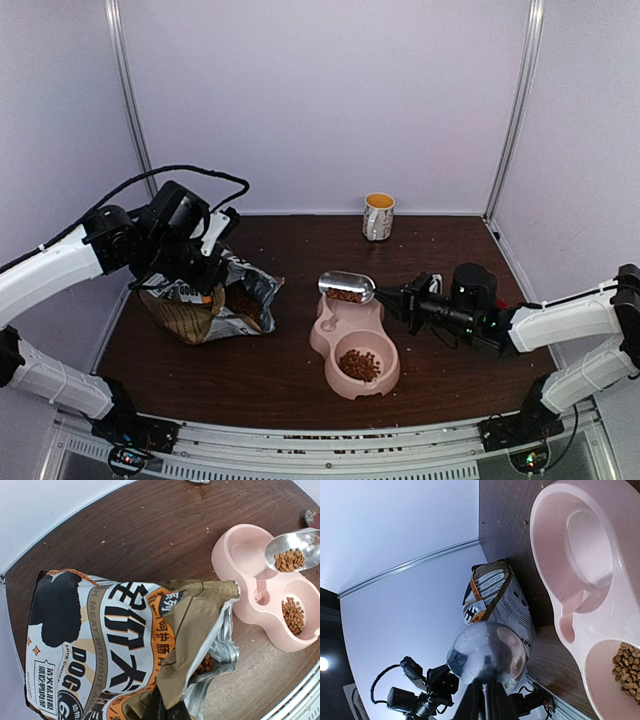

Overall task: Serve the pet food
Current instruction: Place the pet food in the pet food bowl.

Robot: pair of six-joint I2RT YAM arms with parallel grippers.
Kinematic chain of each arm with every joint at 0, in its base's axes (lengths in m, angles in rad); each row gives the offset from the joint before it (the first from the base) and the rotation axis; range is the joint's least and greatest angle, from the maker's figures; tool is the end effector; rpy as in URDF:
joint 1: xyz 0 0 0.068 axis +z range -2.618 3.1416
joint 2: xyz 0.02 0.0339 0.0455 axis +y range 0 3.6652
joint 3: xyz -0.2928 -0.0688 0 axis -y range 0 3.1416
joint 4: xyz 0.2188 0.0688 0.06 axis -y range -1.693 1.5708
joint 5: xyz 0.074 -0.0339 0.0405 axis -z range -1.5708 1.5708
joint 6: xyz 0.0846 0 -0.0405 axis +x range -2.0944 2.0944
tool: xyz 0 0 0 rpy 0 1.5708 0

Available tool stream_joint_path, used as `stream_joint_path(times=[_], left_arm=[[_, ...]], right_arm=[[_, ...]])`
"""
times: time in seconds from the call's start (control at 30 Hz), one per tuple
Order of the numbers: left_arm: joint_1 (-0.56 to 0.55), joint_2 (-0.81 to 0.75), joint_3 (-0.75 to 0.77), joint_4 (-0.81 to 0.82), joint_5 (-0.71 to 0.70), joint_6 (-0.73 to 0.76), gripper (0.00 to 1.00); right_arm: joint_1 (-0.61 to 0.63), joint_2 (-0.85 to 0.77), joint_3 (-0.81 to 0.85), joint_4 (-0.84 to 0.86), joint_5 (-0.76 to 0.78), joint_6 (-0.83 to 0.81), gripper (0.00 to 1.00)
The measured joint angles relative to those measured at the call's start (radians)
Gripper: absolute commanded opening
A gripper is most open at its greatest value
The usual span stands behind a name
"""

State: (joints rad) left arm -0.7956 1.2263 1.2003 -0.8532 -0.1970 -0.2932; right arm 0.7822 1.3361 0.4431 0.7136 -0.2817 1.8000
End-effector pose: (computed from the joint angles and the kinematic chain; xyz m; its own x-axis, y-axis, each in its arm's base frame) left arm 0.1808 -0.1609 0.3225 -0.6932 0.3026 -0.6541 0.4311 0.9014 -0.0400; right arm 0.1882 0.2201 0.2378 -0.8196 0.5044 0.2719 0.3212 0.0115 0.9469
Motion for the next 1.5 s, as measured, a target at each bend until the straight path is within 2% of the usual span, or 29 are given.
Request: stream_joint_path(times=[0.6,1.5], left_arm=[[0.000,0.000,0.000,0.000,-0.001,0.000,0.00],[0.000,-0.005,0.000,0.000,-0.005,0.001,0.00]], right_arm=[[-0.143,-0.150,-0.040,-0.200,0.003,-0.108,0.00],[-0.146,-0.153,0.059,-0.520,0.049,-0.298,0.00]])
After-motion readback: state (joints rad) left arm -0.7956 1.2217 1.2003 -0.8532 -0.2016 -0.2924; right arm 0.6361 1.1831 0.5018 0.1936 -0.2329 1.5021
